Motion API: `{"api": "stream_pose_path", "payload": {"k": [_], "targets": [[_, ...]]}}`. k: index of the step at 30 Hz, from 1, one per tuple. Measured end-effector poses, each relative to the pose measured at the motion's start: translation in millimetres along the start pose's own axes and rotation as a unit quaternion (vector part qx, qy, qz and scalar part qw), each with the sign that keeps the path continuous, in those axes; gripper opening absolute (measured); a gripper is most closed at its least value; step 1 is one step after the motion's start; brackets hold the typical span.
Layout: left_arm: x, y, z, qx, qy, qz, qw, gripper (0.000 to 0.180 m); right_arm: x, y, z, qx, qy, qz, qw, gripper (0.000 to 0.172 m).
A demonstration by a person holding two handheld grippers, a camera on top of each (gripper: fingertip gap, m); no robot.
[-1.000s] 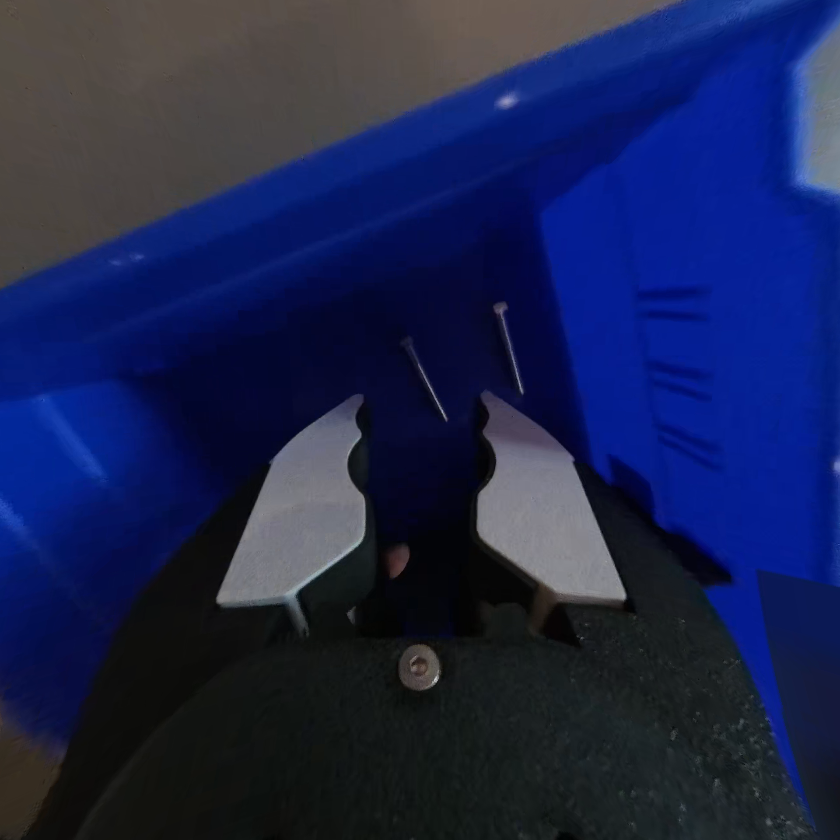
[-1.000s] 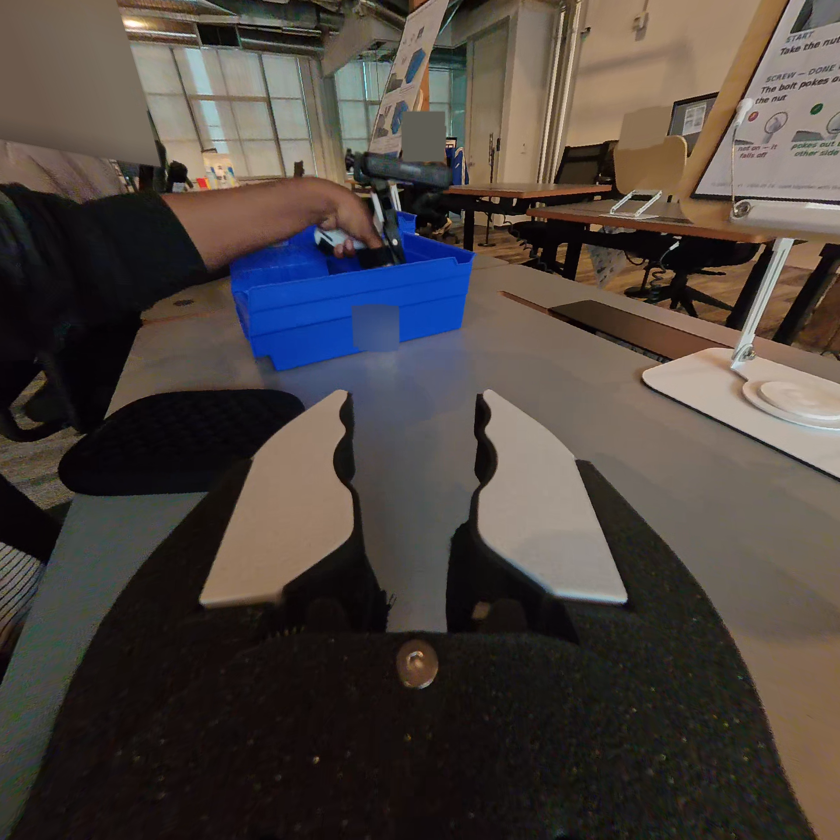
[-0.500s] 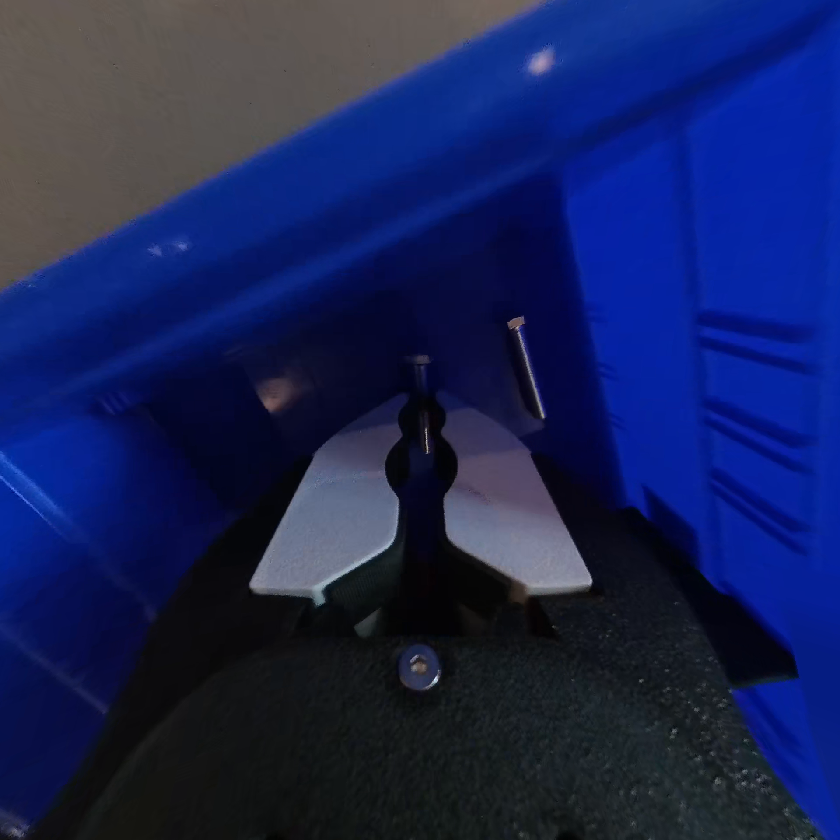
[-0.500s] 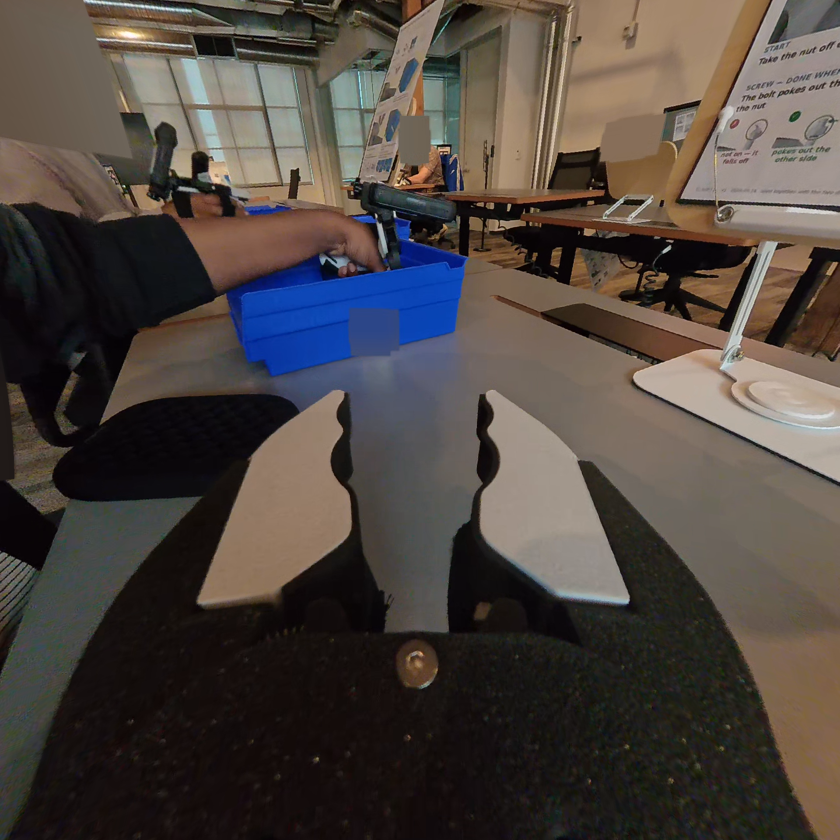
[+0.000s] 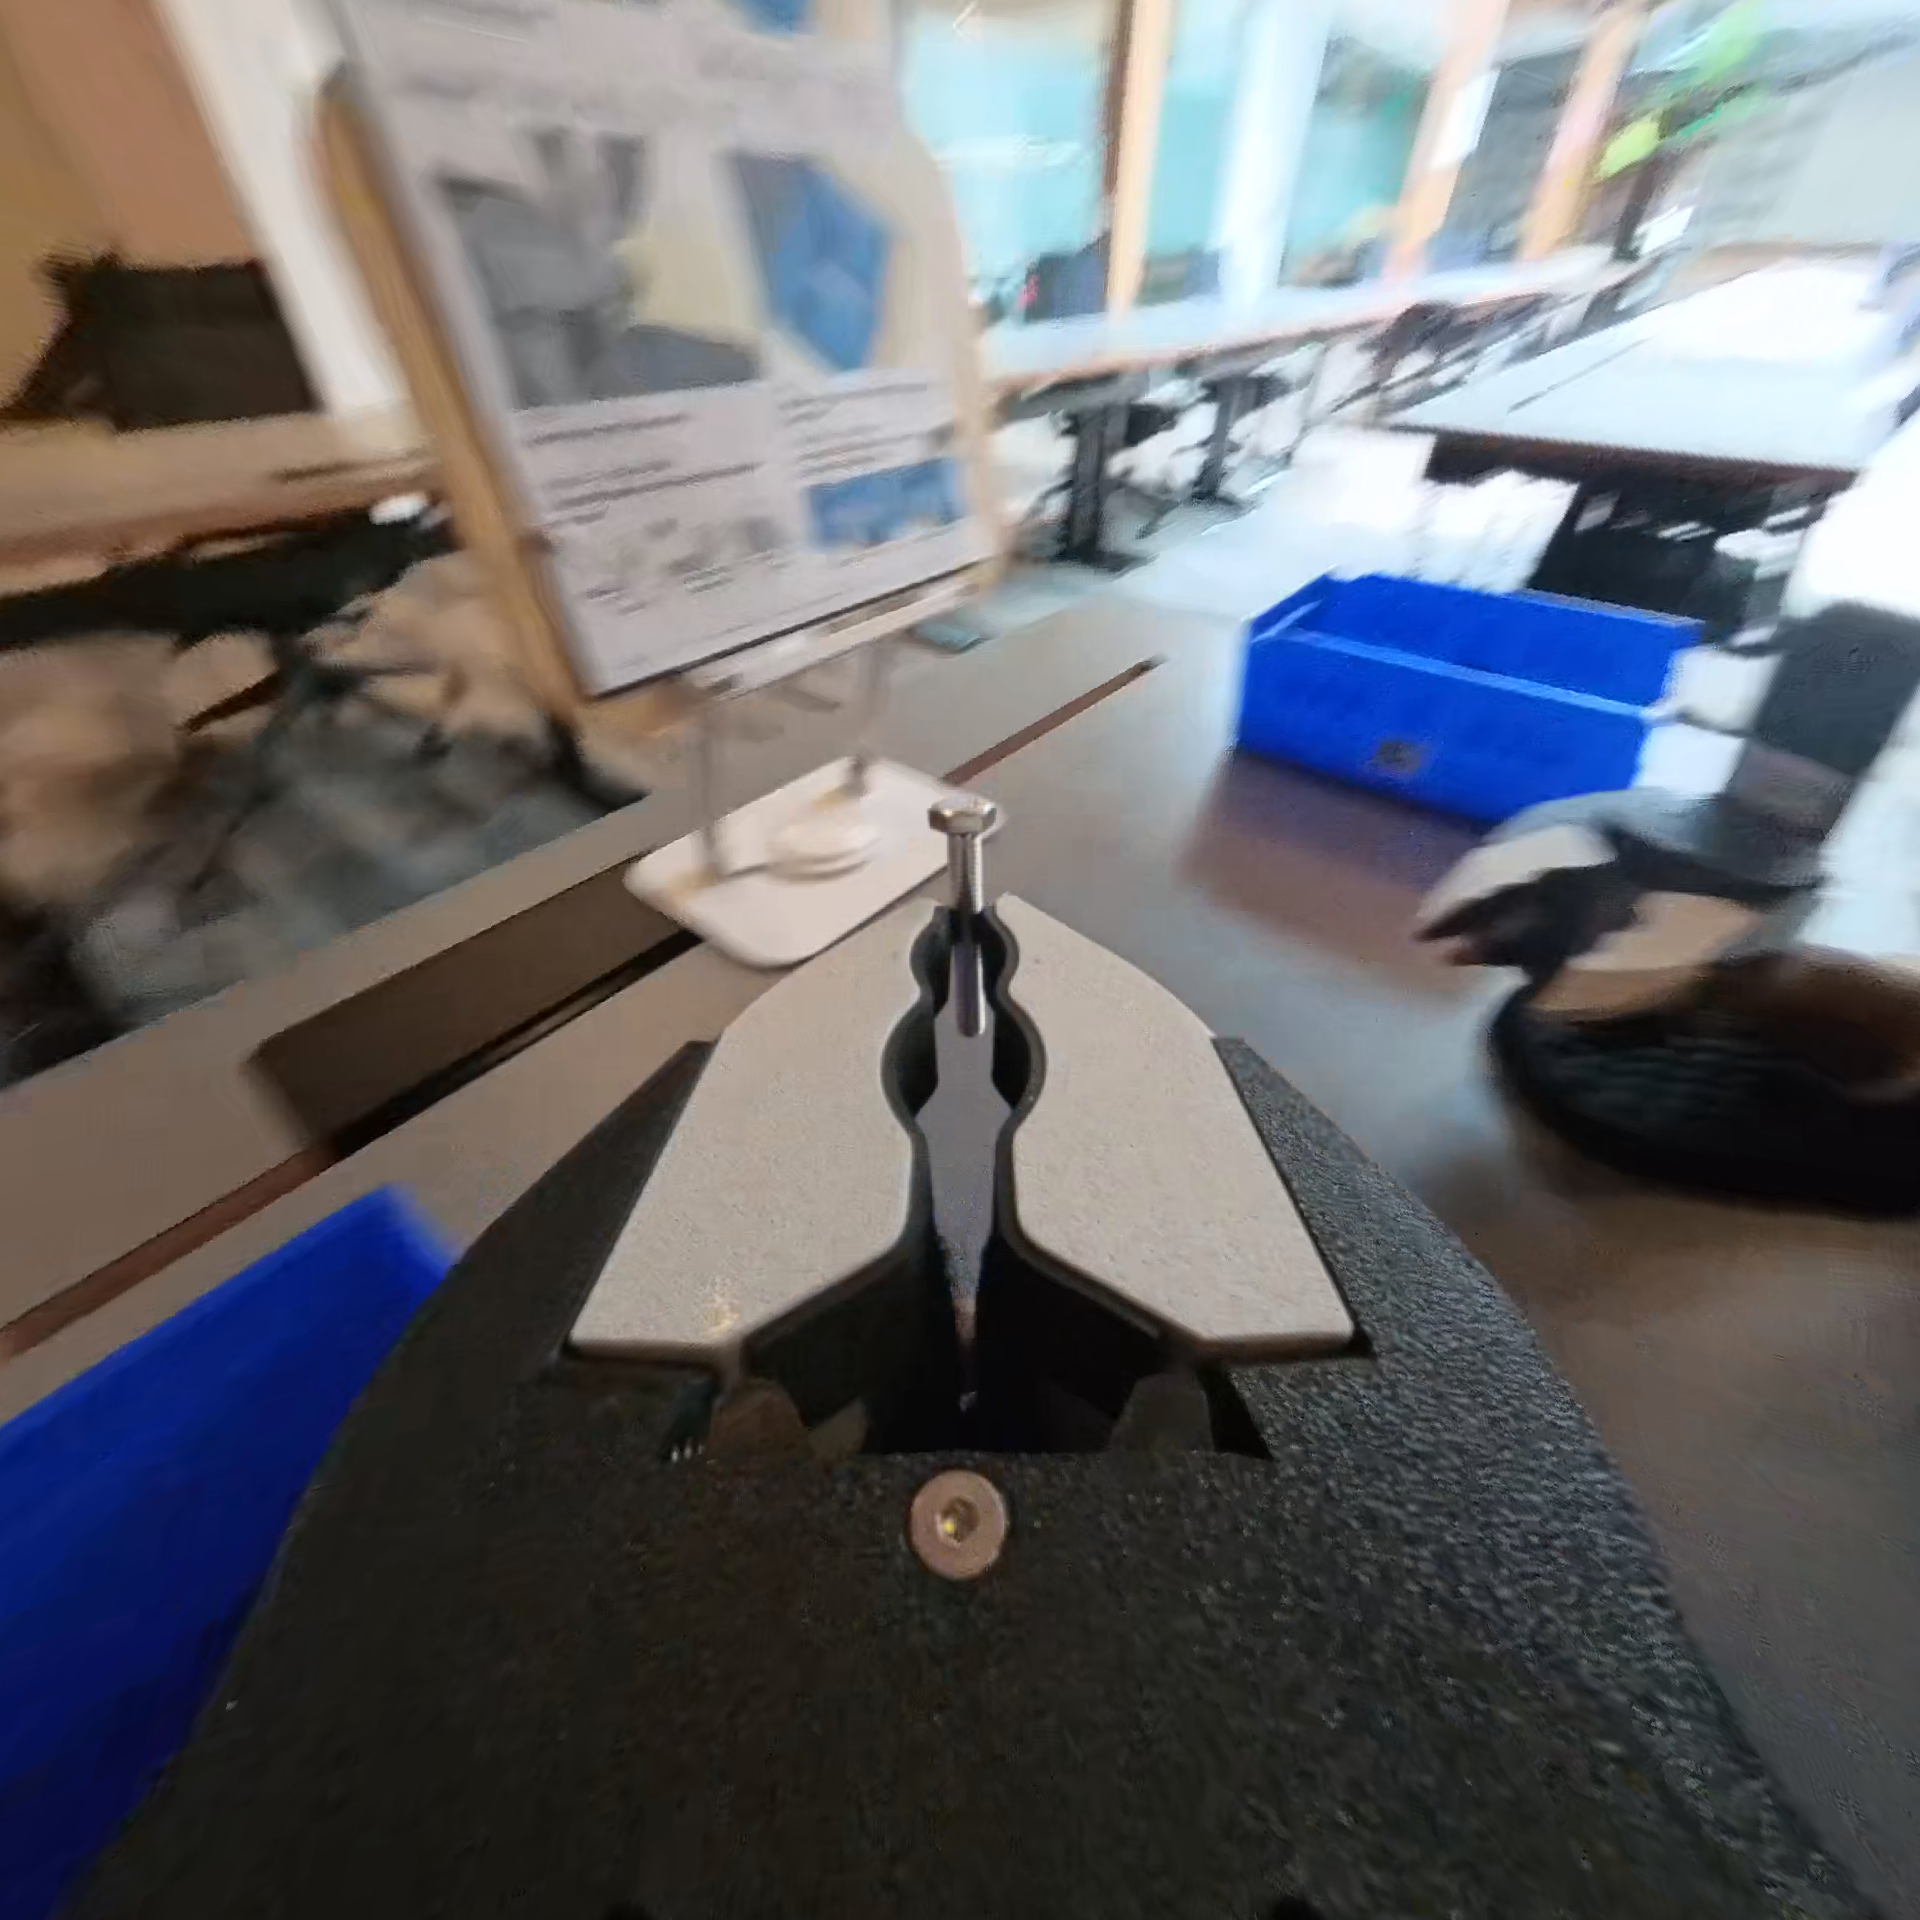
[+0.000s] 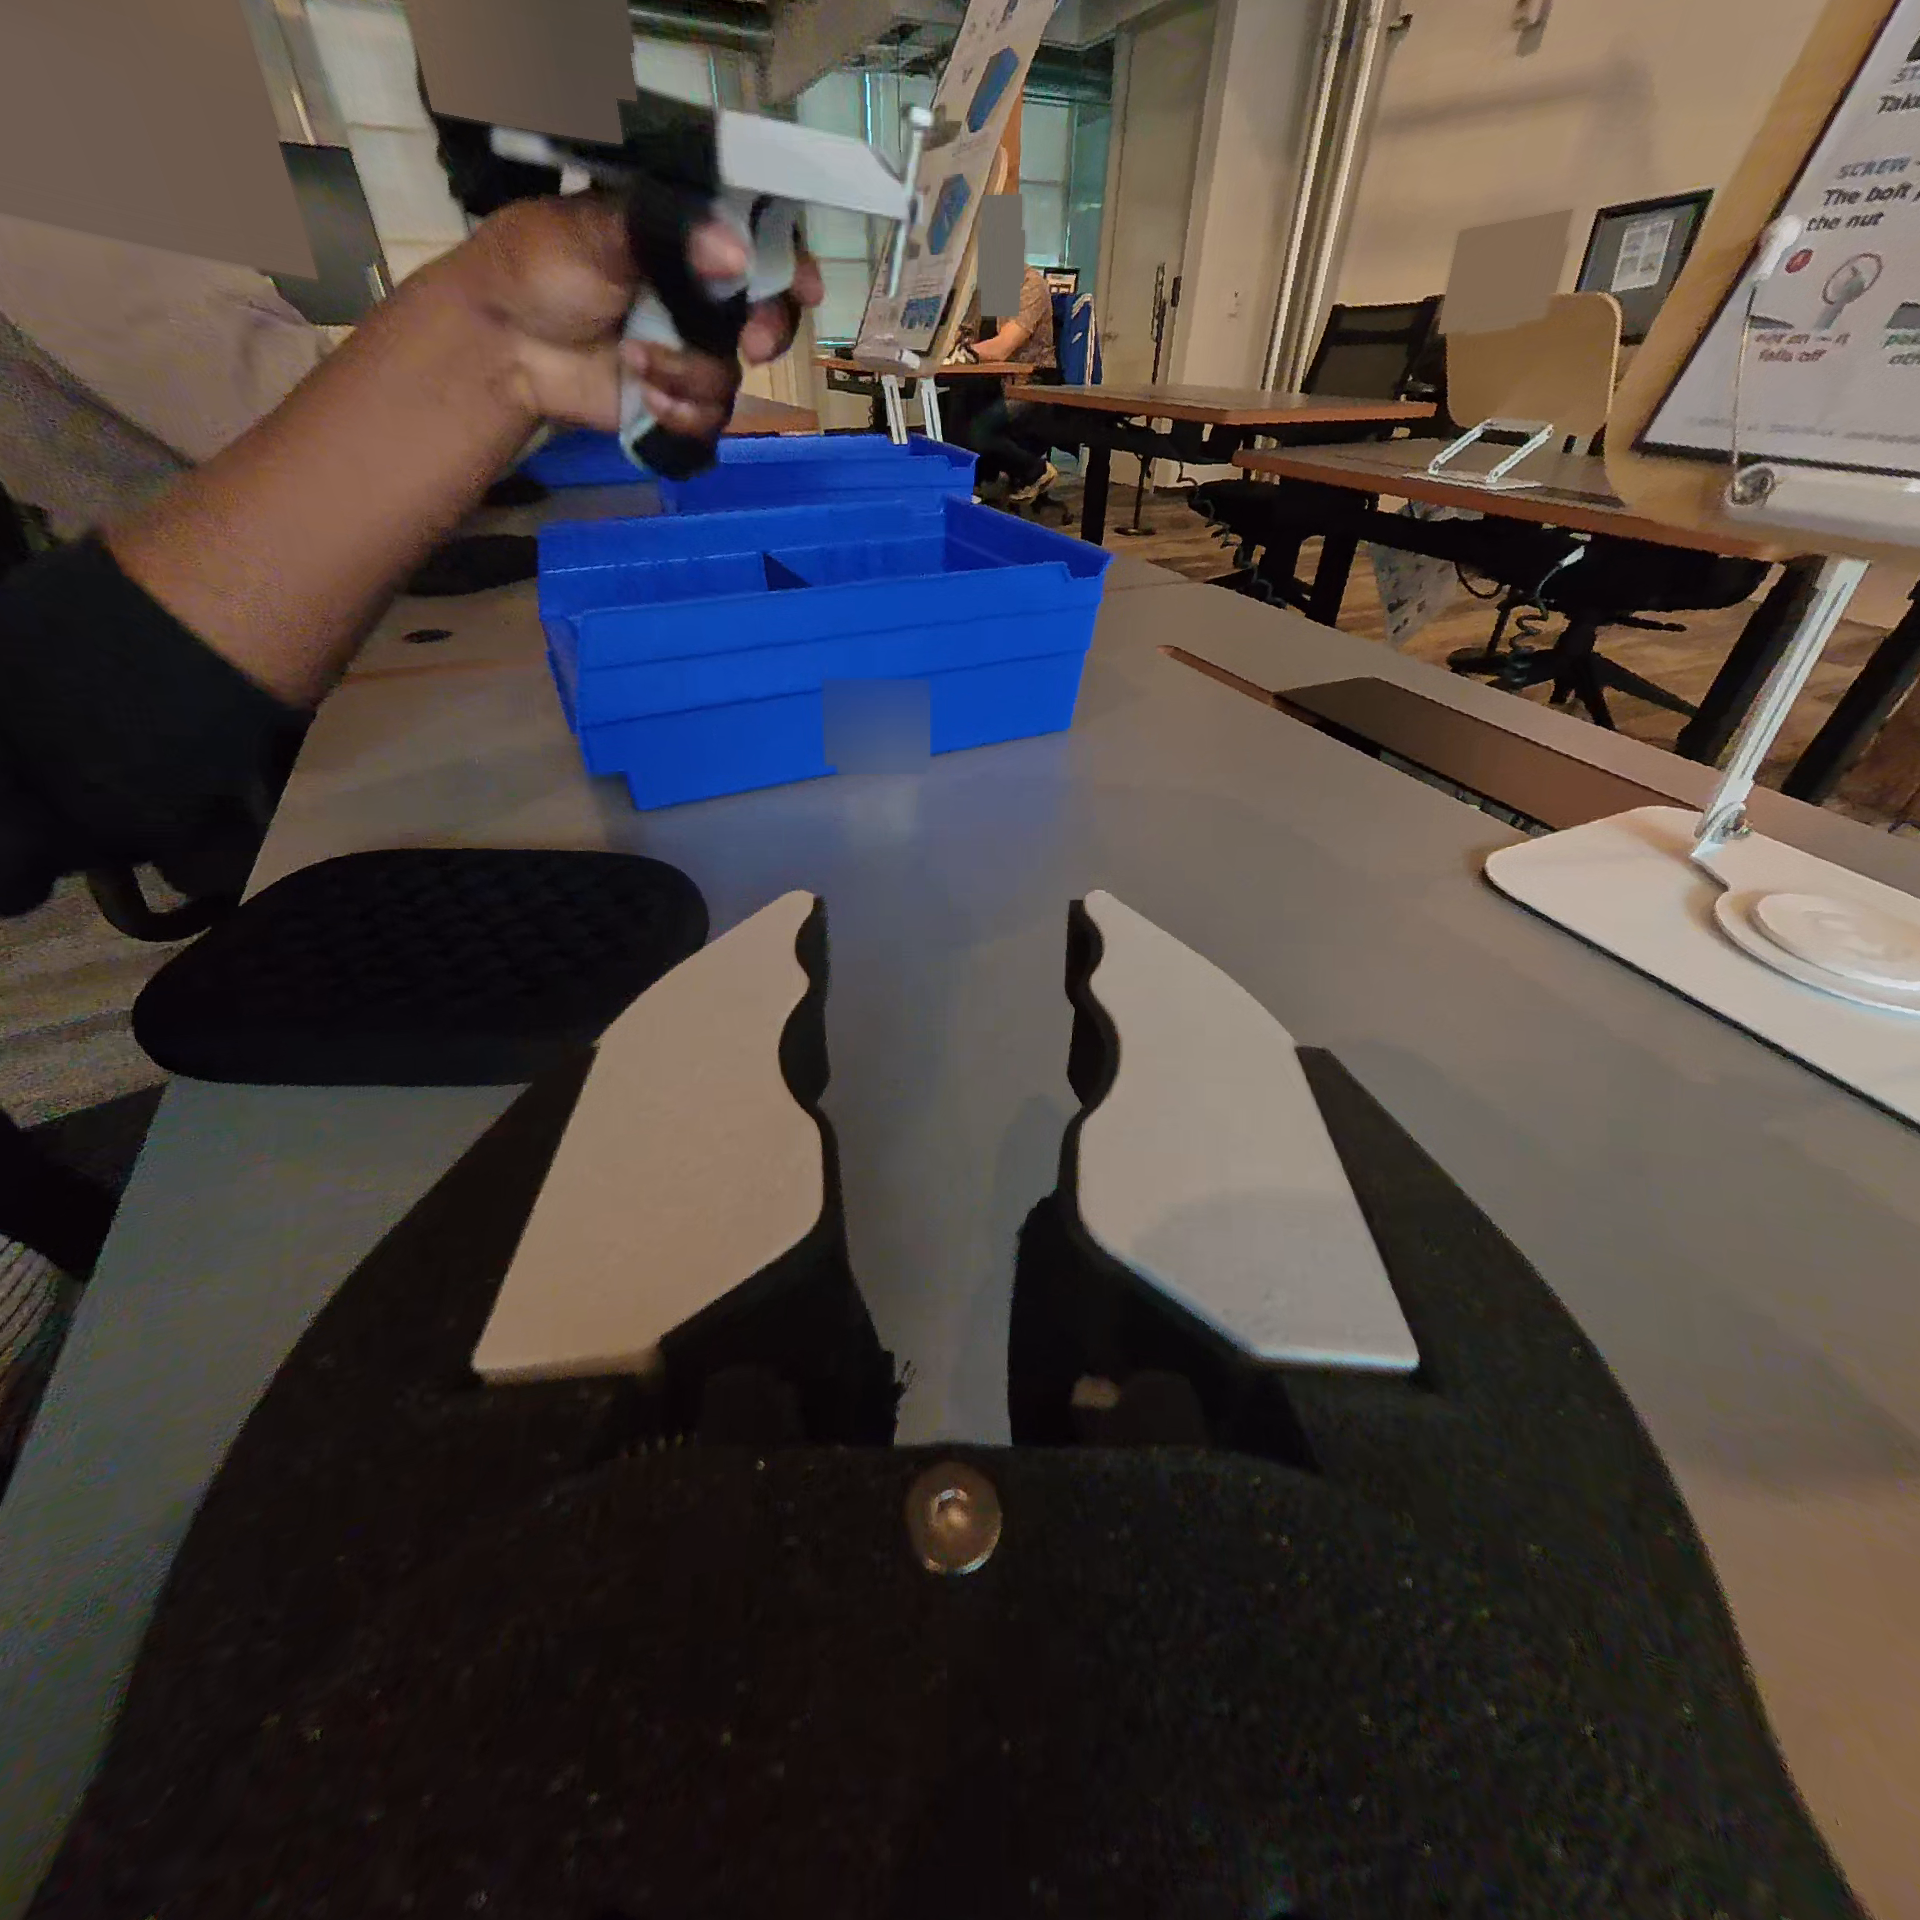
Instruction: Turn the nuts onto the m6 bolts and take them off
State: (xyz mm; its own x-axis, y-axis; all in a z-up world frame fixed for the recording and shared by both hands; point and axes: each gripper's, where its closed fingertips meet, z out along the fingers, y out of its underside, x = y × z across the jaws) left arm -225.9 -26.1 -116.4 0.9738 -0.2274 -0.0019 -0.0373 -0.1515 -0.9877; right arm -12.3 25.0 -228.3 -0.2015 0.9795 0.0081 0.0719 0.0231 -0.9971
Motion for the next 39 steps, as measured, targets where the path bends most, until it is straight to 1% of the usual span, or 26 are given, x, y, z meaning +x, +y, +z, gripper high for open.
{"api": "stream_pose_path", "payload": {"k": [2,4,6,8,11,14,16,18,20,25,26,29,32,34,35,36,37,38,39], "targets": [[50,5,13,0.048,0.058,0.007,0.997,0.005,-2,-7,0,0.004,-0.003,0.003,1.000,0.042],[93,21,30,0.079,0.102,0.007,0.992,0.005,-7,-20,-1,0.008,-0.012,0.008,1.000,0.042],[127,42,48,0.092,0.137,0.008,0.986,0.005,-13,-30,0,-0.001,-0.028,0.004,1.000,0.043],[149,65,66,0.086,0.149,0.018,0.985,0.005,-18,-35,3,-0.017,-0.040,-0.006,0.999,0.043],[159,92,83,0.030,0.129,0.081,0.988,0.005,-17,-30,10,-0.048,-0.043,-0.025,0.998,0.036],[160,108,90,-0.009,0.099,0.161,0.982,0.005,-14,-7,20,-0.105,-0.050,-0.025,0.993,0.029],[164,121,94,-0.039,0.089,0.211,0.973,0.005,-15,8,26,-0.140,-0.062,-0.007,0.988,0.028],[165,129,97,-0.065,0.072,0.267,0.959,0.005,-15,14,29,-0.152,-0.066,-0.005,0.986,0.025],[167,134,98,-0.080,0.060,0.307,0.946,0.005,-13,17,30,-0.159,-0.063,-0.012,0.985,0.021],[168,141,100,-0.100,0.053,0.345,0.932,0.005,-12,27,32,-0.192,-0.056,-0.047,0.979,0.014],[169,141,100,-0.100,0.053,0.348,0.931,0.005,-12,30,32,-0.200,-0.055,-0.055,0.977,0.011],[168,141,100,-0.100,0.049,0.351,0.930,0.005,-11,31,33,-0.198,-0.047,-0.076,0.976,0.010],[163,128,98,-0.063,0.027,0.329,0.942,0.009,-6,19,34,-0.153,-0.037,-0.068,0.985,0.010],[155,109,94,-0.006,0.002,0.277,0.961,0.023,1,3,31,-0.095,-0.031,-0.034,0.994,0.010],[151,99,90,0.027,0.000,0.229,0.973,0.029,3,-8,28,-0.053,-0.037,-0.002,0.998,0.010],[150,90,86,0.059,0.013,0.163,0.985,0.032,3,-20,25,-0.006,-0.055,0.036,0.998,0.010],[151,82,83,0.090,0.043,0.085,0.991,0.035,2,-33,20,0.044,-0.077,0.076,0.993,0.010],[153,74,79,0.120,0.081,0.002,0.990,0.036,2,-44,16,0.090,-0.097,0.116,0.984,0.010],[156,66,75,0.148,0.122,-0.078,0.978,0.038,2,-52,12,0.125,-0.116,0.152,0.974,0.010]]}}
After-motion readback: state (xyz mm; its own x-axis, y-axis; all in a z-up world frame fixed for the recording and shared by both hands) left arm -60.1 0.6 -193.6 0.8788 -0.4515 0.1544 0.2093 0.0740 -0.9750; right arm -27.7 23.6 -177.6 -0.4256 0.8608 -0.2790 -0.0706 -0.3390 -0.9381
